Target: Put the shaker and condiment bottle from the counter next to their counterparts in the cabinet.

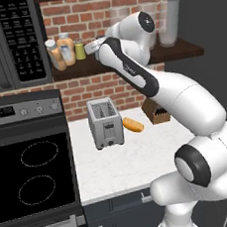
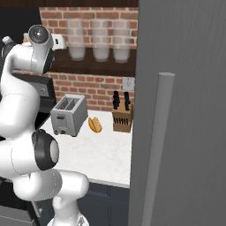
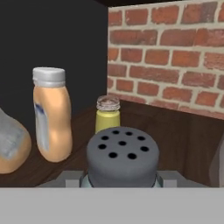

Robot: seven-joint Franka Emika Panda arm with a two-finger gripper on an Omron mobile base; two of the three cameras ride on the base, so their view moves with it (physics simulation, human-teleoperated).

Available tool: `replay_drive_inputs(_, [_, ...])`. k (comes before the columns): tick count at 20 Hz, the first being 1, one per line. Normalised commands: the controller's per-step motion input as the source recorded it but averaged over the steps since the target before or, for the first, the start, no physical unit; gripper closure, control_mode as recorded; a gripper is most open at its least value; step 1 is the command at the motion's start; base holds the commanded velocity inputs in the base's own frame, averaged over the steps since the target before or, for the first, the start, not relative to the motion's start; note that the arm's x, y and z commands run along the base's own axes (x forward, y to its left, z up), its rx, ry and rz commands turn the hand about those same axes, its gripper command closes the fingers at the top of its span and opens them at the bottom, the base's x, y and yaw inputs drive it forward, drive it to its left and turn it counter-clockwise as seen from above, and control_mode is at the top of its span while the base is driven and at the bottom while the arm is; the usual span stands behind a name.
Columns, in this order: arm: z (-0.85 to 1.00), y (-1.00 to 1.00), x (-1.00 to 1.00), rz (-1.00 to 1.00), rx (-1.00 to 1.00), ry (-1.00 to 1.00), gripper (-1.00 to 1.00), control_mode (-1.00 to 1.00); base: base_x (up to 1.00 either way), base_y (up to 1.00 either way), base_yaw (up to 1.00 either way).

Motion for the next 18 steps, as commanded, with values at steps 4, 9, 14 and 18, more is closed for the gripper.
replay_drive_inputs(4, [-0.01, 0.00, 0.22, 0.00, -0.01, 0.00, 1.00, -1.00, 0.00, 0.00, 0.00])
replay_drive_inputs(9, [0.00, 0.00, 0.22, 0.00, 0.00, 0.00, 1.00, -1.00, 0.00, 0.00, 0.00])
replay_drive_inputs(14, [0.00, 0.00, 0.17, 0.00, 0.00, 0.00, -1.00, -1.00, 0.00, 0.00, 0.00])
replay_drive_inputs(18, [-0.01, 0.00, 0.07, 0.00, 0.00, 0.00, -1.00, -1.00, 0.00, 0.00, 0.00])
